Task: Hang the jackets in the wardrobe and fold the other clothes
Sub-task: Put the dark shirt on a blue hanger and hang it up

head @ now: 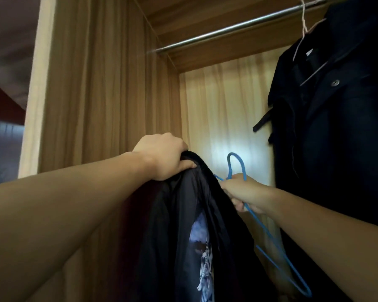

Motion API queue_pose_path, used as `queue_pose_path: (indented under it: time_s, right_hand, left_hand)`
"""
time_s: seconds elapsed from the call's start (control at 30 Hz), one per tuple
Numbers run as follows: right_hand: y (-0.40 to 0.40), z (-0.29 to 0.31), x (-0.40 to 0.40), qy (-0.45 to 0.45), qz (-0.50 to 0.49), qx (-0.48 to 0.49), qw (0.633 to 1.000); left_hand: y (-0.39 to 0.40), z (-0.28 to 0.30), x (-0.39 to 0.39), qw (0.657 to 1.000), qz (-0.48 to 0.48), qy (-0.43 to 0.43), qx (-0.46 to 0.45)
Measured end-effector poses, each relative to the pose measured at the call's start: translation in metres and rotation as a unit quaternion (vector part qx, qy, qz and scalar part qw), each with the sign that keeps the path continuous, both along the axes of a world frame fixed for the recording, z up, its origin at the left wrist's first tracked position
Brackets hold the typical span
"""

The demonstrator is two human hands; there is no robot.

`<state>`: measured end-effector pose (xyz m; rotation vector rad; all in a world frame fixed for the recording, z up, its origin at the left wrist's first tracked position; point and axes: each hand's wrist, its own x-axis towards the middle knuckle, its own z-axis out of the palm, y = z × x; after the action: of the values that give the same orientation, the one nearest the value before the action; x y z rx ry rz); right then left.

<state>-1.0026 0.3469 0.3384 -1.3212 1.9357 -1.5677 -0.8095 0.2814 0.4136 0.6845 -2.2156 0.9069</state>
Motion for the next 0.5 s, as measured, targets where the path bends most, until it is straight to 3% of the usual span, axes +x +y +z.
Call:
queue_pose_path:
  time_s: [0.2,0.33,0.43,0.5]
  right_hand:
    - [0.076,-0.007,0.039,0.084,-0.054,0.001,0.995]
    - [0.117,-0.030,0.086,0.114,-0.027,0.045,0.992]
    - [0.130,-0.058,0.128,0.062,-0.034,-0.002,0.997]
    - [0.142,-0.065,0.148,0.112,-0.103,-0.039,0.988]
  left_hand:
    - [0.037,-0.025,0.019,0.999,-0.045,-0.029,0.004]
    - [0.055,-0.046,0.041,0.991,-0.130,-0.012,0.002]
    - [0.064,-0.066,0.069,0.982,-0.188,0.003,0.009]
    - [0.068,-0.081,0.089,0.974,-0.220,0.021,0.044]
